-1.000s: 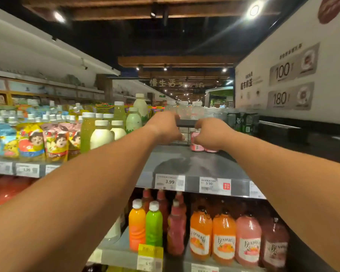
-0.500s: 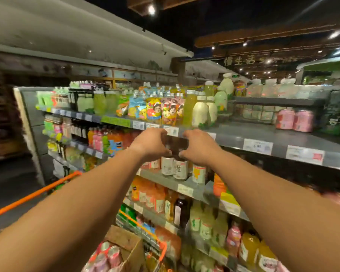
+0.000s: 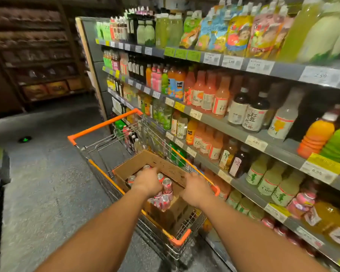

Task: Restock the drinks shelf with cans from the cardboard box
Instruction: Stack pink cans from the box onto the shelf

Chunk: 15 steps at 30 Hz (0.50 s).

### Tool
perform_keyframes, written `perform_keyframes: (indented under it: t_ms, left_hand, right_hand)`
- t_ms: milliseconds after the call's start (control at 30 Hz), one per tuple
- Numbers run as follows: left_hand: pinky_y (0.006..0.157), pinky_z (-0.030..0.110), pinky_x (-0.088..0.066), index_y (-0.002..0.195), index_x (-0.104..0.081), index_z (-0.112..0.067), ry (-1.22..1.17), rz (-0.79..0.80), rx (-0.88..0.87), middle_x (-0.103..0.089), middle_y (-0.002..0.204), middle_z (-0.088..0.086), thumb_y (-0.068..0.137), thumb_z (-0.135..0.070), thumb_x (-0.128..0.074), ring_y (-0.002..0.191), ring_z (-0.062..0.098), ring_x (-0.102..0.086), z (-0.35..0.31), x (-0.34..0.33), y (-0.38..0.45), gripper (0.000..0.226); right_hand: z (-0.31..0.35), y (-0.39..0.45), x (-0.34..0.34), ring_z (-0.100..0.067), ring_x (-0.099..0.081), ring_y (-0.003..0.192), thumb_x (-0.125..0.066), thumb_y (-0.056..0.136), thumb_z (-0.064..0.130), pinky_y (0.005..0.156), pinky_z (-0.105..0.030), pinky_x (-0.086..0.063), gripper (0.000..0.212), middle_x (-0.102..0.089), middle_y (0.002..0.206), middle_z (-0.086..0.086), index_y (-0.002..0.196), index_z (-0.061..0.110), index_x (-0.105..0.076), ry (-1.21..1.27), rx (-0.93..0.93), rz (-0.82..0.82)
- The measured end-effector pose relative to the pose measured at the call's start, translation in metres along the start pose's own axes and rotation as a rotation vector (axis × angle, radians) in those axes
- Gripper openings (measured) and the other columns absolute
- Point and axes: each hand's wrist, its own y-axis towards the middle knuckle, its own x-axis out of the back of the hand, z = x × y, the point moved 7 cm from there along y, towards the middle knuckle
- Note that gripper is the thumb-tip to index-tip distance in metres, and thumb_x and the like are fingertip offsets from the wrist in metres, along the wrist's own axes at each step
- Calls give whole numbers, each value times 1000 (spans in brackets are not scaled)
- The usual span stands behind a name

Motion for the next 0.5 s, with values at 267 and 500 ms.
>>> perform_keyframes:
  t_ms: [267,500]
  left_hand:
    - [93,38,-52,128,-59,-18,-39,95,146,-63,125,12,86,-25,-66,115,34,-62,61,-59,52,44]
    - [91,41,-56,132,-53,-23,-39,165,329,-67,121,11,81,-36,-58,107,33,-65,100,-123,134,53]
  right_hand:
    - [-6,76,-67,-31,-44,126,-65,85,26,106,-42,-42,67,-45,138,-10,145,15,-38,13,17,139]
    - [-20,177,-120,-26,-49,121,-63,84,32,102,-36,-42,54,-51,129,-6,134,16,-47,-18,113,277]
